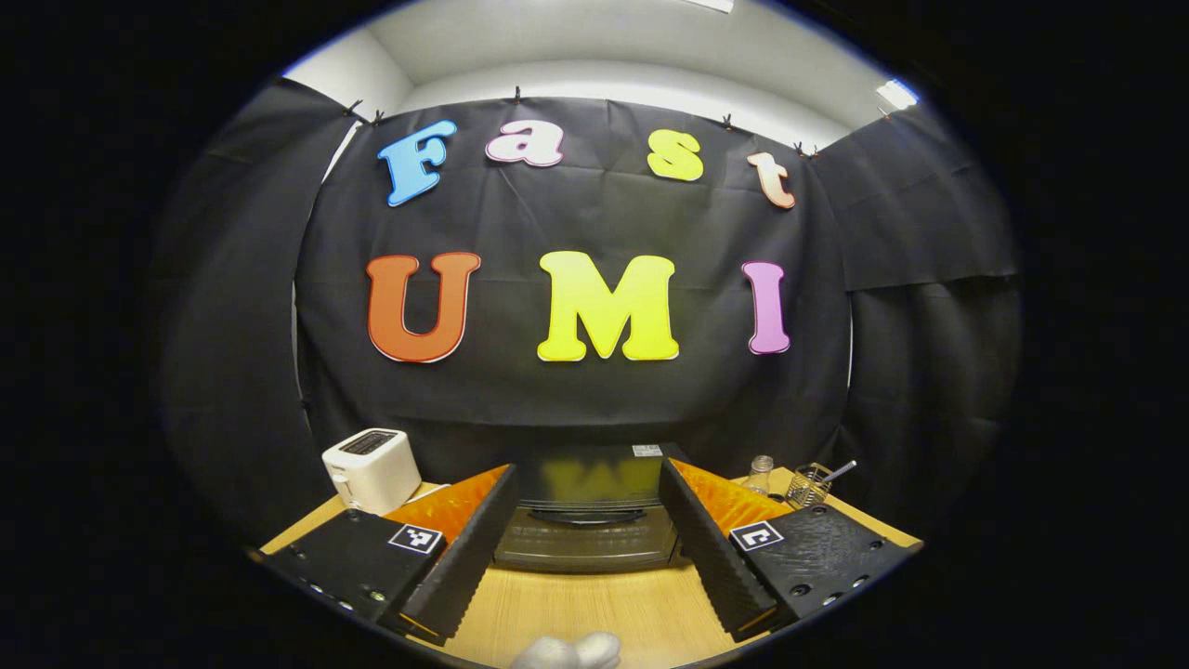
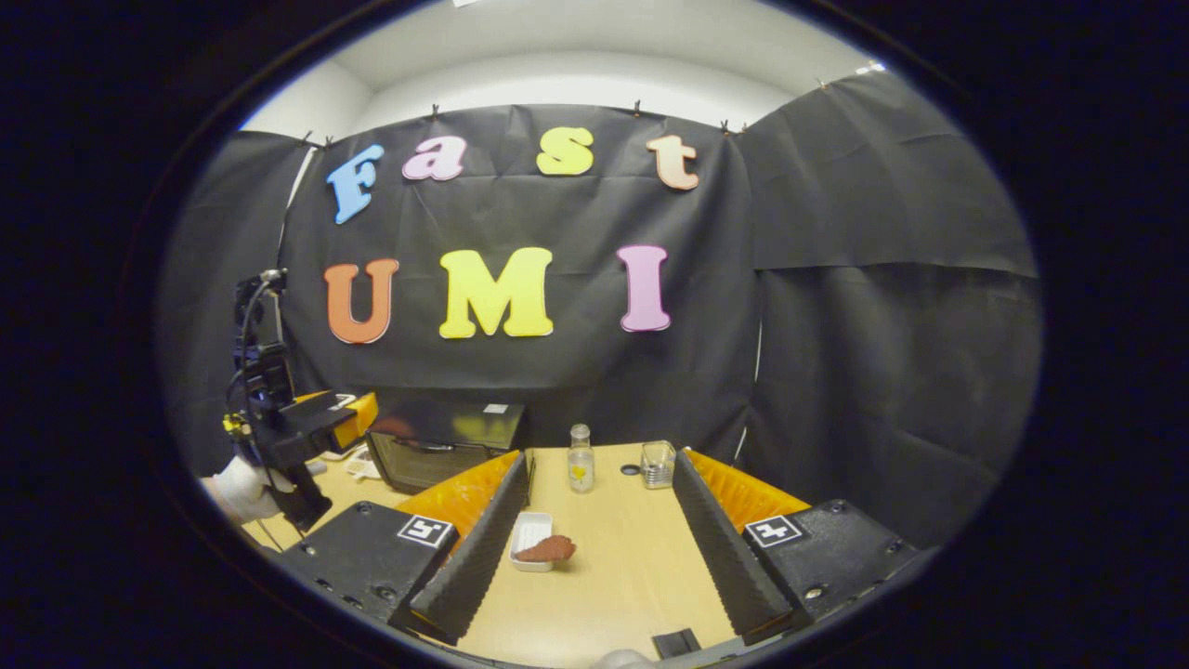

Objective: Open the electric oven with the left hand, put the food in, and close the electric oven.

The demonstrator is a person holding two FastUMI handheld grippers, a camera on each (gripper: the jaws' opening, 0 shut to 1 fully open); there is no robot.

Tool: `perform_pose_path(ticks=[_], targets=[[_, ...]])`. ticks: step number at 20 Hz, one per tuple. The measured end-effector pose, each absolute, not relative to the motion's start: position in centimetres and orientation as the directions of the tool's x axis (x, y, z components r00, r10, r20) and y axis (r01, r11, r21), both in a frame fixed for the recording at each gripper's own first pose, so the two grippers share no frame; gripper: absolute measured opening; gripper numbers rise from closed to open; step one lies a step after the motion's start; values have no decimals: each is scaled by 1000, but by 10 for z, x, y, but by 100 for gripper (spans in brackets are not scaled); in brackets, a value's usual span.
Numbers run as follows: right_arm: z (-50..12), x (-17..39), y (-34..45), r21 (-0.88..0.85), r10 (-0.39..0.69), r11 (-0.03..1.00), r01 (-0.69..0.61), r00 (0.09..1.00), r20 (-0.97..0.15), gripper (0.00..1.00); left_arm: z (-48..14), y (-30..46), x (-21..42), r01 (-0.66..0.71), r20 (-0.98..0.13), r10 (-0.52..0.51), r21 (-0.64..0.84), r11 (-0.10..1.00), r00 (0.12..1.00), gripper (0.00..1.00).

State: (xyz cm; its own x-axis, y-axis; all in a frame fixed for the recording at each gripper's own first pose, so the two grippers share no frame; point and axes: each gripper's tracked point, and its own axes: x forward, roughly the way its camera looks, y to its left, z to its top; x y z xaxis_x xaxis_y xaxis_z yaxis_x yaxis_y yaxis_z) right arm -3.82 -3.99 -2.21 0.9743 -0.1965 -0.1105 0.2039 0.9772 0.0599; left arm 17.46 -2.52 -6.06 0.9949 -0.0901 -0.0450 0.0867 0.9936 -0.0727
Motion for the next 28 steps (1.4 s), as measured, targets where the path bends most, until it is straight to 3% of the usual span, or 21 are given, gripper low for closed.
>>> perform_pose_path(ticks=[11, 15, 18, 28], targets=[[-42, -46, -57, 54, -268, 957, 284, 942, -201, 99, -156, -48, 282, 73, -200, -89, -82, 994, 976, 96], [-38, -43, -52, 54, -257, 961, 272, 948, -189, 96, -189, -51, 281, 74, -299, -97, -88, 993, 949, 96], [-34, -46, -49, 61, -252, 962, 265, 953, -171, 99, -186, -43, 283, 74, -264, -73, -7, 997, 962, 96], [-38, -63, -45, 65, -232, 967, 247, 956, -179, 99, -202, -42, 230, 102, -306, -104, -22, 995, 946, 97]])
